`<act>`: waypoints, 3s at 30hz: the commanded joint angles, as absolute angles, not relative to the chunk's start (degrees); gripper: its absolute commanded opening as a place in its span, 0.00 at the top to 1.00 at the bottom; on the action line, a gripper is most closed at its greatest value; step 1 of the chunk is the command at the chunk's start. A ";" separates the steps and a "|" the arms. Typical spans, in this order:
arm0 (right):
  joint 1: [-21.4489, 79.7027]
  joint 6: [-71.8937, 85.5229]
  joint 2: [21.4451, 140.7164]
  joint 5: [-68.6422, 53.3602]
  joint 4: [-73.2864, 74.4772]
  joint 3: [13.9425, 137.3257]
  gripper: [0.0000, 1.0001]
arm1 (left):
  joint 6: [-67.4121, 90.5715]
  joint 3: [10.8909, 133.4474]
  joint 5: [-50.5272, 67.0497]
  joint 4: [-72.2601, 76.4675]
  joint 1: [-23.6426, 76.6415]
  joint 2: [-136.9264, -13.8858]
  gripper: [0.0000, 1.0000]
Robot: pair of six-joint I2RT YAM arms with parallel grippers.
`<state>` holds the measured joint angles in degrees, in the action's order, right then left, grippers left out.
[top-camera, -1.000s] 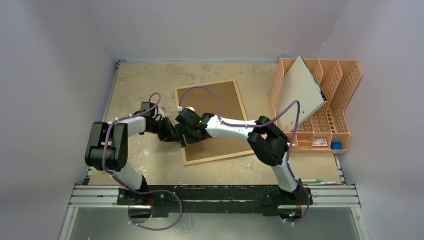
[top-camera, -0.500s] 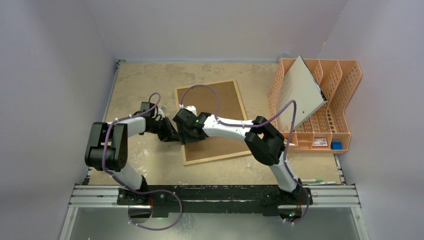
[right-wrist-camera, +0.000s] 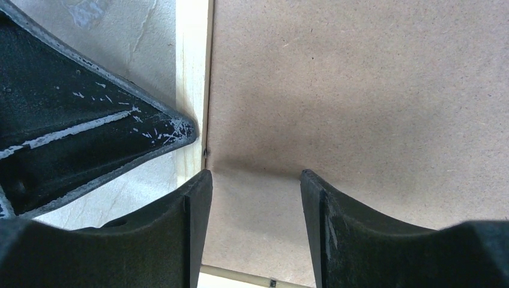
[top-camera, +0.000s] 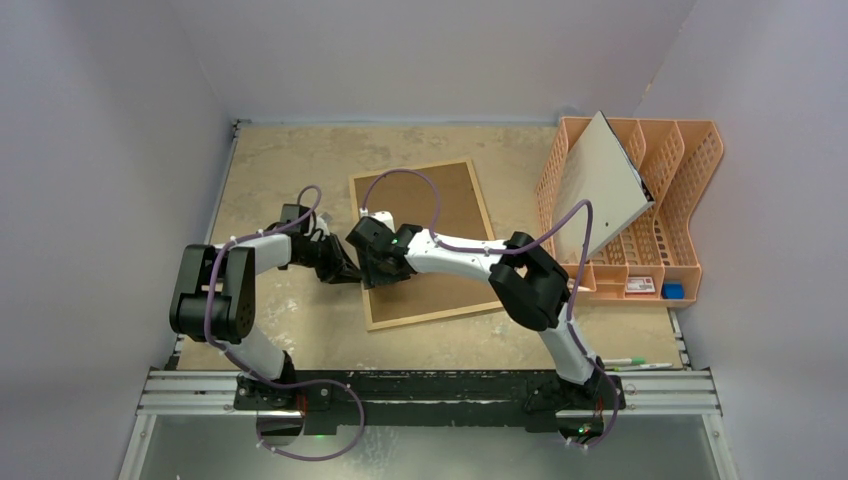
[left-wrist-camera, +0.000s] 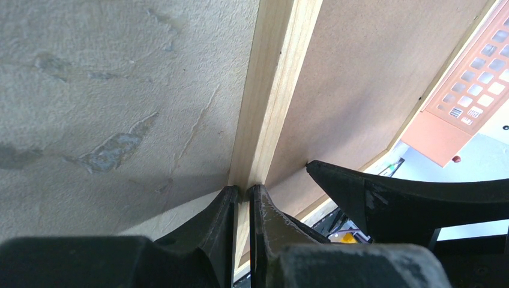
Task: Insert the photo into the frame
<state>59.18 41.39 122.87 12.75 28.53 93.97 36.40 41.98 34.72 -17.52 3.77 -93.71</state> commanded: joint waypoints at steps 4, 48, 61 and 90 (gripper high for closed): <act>58.70 42.46 127.60 12.14 31.89 92.20 0.39 | 34.03 41.81 32.97 -22.96 4.13 -91.82 0.82; 57.13 43.90 127.44 12.37 32.55 92.01 0.39 | 34.48 40.70 18.68 -22.20 4.70 -96.32 0.79; 57.06 45.30 133.56 12.36 37.23 96.42 0.38 | 34.57 39.02 14.40 -20.83 5.80 -92.10 0.80; 55.70 47.17 138.25 15.95 38.26 97.56 0.41 | 35.00 39.20 15.82 -21.71 6.06 -93.87 0.90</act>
<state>56.88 46.89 128.05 9.43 37.06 102.28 37.47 41.60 27.94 -17.23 6.42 -90.96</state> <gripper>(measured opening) 0.616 0.149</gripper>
